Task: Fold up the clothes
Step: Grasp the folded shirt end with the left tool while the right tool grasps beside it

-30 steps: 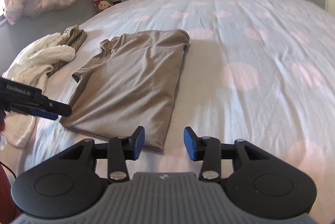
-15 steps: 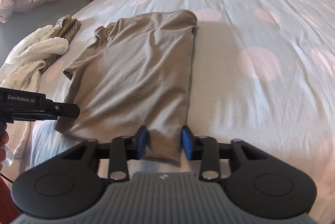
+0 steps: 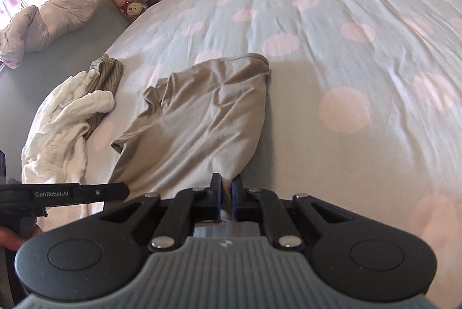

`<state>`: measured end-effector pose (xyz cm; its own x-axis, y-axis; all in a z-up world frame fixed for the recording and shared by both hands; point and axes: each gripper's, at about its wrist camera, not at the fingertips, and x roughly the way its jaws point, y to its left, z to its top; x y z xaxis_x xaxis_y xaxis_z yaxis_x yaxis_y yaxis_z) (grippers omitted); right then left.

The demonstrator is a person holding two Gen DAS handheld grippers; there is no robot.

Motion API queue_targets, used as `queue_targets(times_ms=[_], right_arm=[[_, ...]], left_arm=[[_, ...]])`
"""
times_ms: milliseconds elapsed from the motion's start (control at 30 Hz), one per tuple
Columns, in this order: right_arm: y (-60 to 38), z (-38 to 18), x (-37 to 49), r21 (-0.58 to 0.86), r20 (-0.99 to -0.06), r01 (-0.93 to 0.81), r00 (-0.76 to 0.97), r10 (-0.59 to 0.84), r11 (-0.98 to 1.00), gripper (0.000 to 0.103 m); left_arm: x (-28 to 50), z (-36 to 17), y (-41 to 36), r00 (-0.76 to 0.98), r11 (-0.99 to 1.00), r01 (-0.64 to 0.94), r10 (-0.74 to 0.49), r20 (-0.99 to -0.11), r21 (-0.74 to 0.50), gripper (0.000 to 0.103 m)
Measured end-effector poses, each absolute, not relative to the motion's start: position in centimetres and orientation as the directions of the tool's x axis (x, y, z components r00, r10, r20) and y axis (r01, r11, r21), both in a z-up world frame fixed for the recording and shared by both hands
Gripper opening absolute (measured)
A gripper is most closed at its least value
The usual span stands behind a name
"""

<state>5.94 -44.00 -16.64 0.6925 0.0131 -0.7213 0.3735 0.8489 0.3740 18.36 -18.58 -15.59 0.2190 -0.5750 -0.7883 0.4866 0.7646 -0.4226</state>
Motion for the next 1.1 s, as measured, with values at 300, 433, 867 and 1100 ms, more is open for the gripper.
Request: queue_targets(times_ms=[300, 433, 867, 1100], right_arm=[[-43.7, -16.3, 0.2, 0.417, -0.743, 0.389, 0.667, 0.061, 0.821, 0.008], [-42.9, -16.7, -1.9, 0.419, -0.747, 0.380, 0.660, 0.075, 0.825, 0.008], [-43.3, -18.9, -3.9, 0.425, -0.751, 0.383, 0.655, 0.083, 0.821, 0.016], [-45.1, -17.5, -4.0, 0.471, -0.669, 0.361, 0.741, 0.059, 0.805, 0.044]], left_arm=[[14.3, -14.6, -17.8, 0.132, 0.746, 0.489, -0.575, -0.807, -0.451, 0.005], [13.3, -14.8, -17.5, 0.100, 0.753, 0.488, -0.551, -0.829, -0.441, 0.005], [13.0, -14.9, -18.2, 0.058, 0.793, 0.499, -0.433, -0.900, -0.349, 0.027], [15.3, -12.5, -17.5, 0.192, 0.775, 0.470, -0.557, -0.808, -0.422, 0.058]])
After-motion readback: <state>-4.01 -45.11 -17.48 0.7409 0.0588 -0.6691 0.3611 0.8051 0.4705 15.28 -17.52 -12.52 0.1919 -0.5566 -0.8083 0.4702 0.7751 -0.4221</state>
